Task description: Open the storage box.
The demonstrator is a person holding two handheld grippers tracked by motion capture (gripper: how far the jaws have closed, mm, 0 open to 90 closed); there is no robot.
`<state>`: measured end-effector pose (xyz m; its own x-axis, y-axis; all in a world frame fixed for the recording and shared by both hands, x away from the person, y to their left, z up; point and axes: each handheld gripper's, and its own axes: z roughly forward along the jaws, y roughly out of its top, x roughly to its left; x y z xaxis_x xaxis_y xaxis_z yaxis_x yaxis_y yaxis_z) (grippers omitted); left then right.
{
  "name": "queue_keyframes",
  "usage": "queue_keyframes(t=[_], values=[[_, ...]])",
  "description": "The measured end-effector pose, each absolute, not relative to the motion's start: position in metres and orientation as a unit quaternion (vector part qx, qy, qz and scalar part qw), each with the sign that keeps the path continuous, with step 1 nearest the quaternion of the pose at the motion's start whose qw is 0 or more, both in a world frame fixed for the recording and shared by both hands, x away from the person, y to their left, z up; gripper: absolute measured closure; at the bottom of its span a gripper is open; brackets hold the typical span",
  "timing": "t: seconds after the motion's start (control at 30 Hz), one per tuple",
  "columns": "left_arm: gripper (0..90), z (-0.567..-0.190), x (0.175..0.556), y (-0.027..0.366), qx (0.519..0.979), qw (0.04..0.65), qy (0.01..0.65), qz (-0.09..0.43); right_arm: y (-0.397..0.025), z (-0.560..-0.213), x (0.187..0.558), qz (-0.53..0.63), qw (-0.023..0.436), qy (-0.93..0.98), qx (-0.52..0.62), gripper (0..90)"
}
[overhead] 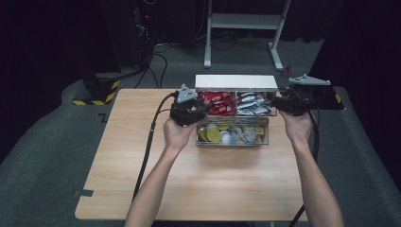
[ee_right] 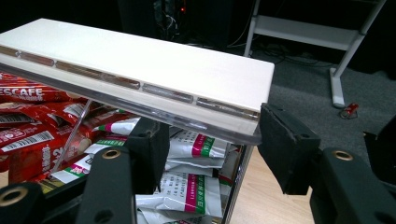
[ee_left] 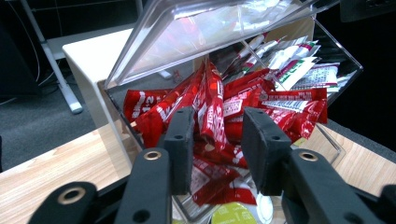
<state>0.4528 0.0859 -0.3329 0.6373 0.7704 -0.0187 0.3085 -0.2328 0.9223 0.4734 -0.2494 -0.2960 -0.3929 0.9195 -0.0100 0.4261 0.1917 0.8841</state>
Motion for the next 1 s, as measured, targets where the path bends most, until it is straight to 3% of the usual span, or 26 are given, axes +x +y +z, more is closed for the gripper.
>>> queue_keyframes(t=[0.27,0.63,1.0], values=[[73.4,-0.331,0.463,0.07,0.761,0.489,0.358,0.231,-0.249,-0.297,0.474,0.43,0.288,0.715,0.47,44.3],[74.4,-0.331,0.468,0.066,0.764,0.485,0.36,0.227,-0.25,-0.298,0.475,0.43,0.287,0.715,0.471,44.3],[82.3,-0.332,0.468,0.068,0.769,0.484,0.353,0.223,-0.247,-0.299,0.476,0.425,0.291,0.714,0.475,43.5]])
